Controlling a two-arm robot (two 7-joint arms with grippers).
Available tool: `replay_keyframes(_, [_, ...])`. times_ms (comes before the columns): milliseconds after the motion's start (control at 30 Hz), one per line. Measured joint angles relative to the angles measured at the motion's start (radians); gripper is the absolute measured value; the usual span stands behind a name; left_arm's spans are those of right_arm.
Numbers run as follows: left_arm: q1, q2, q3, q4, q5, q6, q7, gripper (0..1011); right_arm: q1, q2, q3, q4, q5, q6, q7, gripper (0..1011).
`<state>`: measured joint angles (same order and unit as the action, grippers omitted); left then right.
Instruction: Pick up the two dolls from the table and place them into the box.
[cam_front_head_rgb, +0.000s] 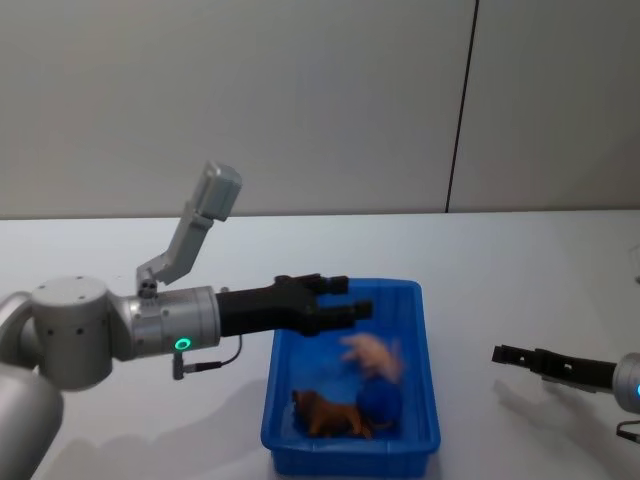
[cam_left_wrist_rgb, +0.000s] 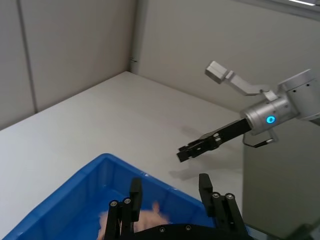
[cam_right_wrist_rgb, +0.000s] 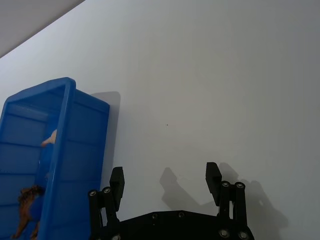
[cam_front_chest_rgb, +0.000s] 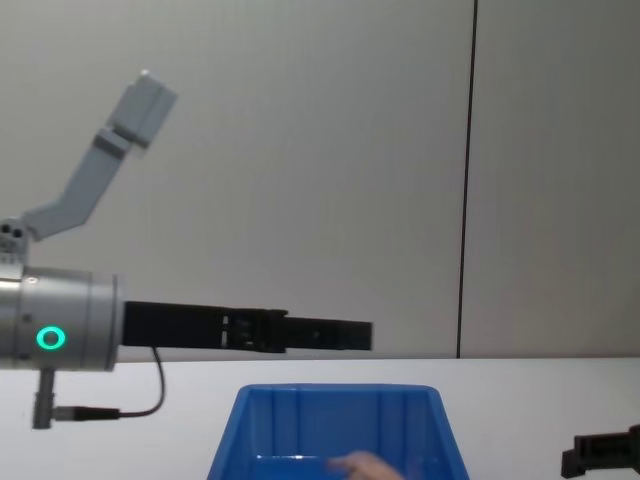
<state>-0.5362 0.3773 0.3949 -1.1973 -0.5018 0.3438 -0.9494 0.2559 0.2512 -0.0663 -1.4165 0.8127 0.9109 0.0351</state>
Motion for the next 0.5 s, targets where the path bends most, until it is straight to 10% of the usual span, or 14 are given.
replay_keyframes(500, [-0.166,-0.108,0.056,0.272,0.039,-0.021,-0.254,1001,0.000,0.000,0.000,0.000,0.000,0.000,0.000,1001])
